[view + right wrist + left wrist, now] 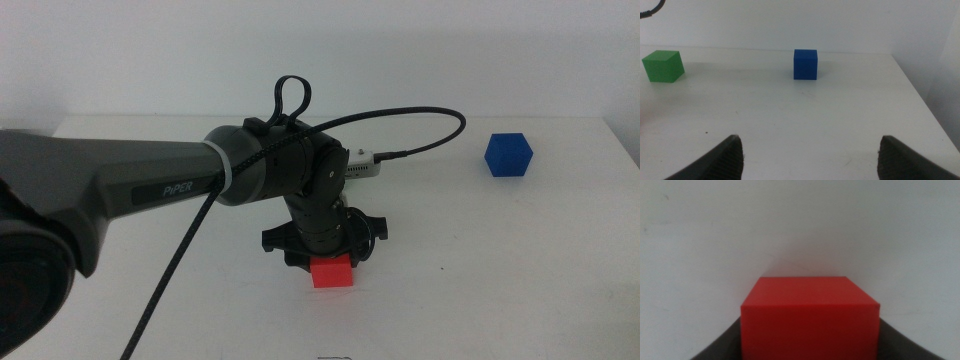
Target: Stack red cubes first, then green, then blue cubes in a specific spot.
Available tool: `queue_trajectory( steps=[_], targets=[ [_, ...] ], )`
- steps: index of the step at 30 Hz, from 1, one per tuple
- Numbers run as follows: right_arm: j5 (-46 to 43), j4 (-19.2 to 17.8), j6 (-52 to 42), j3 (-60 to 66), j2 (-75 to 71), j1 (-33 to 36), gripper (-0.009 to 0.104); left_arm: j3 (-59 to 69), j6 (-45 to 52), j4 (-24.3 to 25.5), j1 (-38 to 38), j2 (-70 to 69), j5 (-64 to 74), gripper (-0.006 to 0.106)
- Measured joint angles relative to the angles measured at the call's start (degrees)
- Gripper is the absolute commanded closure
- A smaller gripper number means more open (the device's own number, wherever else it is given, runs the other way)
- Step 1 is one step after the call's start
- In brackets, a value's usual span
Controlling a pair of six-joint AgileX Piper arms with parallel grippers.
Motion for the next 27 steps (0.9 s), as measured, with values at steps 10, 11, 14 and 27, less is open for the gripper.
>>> queue_trajectory(
  steps=[10,11,14,27],
  targets=[
    [0.00,0.00,0.00,0.00,0.00,0.00,0.003,0.00,0.86,0.00,0.00,-0.07,0.41,0.018],
    [0.00,0.00,0.00,0.00,0.00,0.00,0.003,0.05,1.22,0.00,0.00,-0.64,0.54,0.017],
    [0.00,0.00,0.00,0.00,0.00,0.00,0.003,0.10,1.69,0.83,0.00,-3.48,0.68,0.017],
    [0.00,0.00,0.00,0.00,0.00,0.00,0.003,-13.85,-0.09,16.88,3.05,-3.88,1.81,0.017]
  ],
)
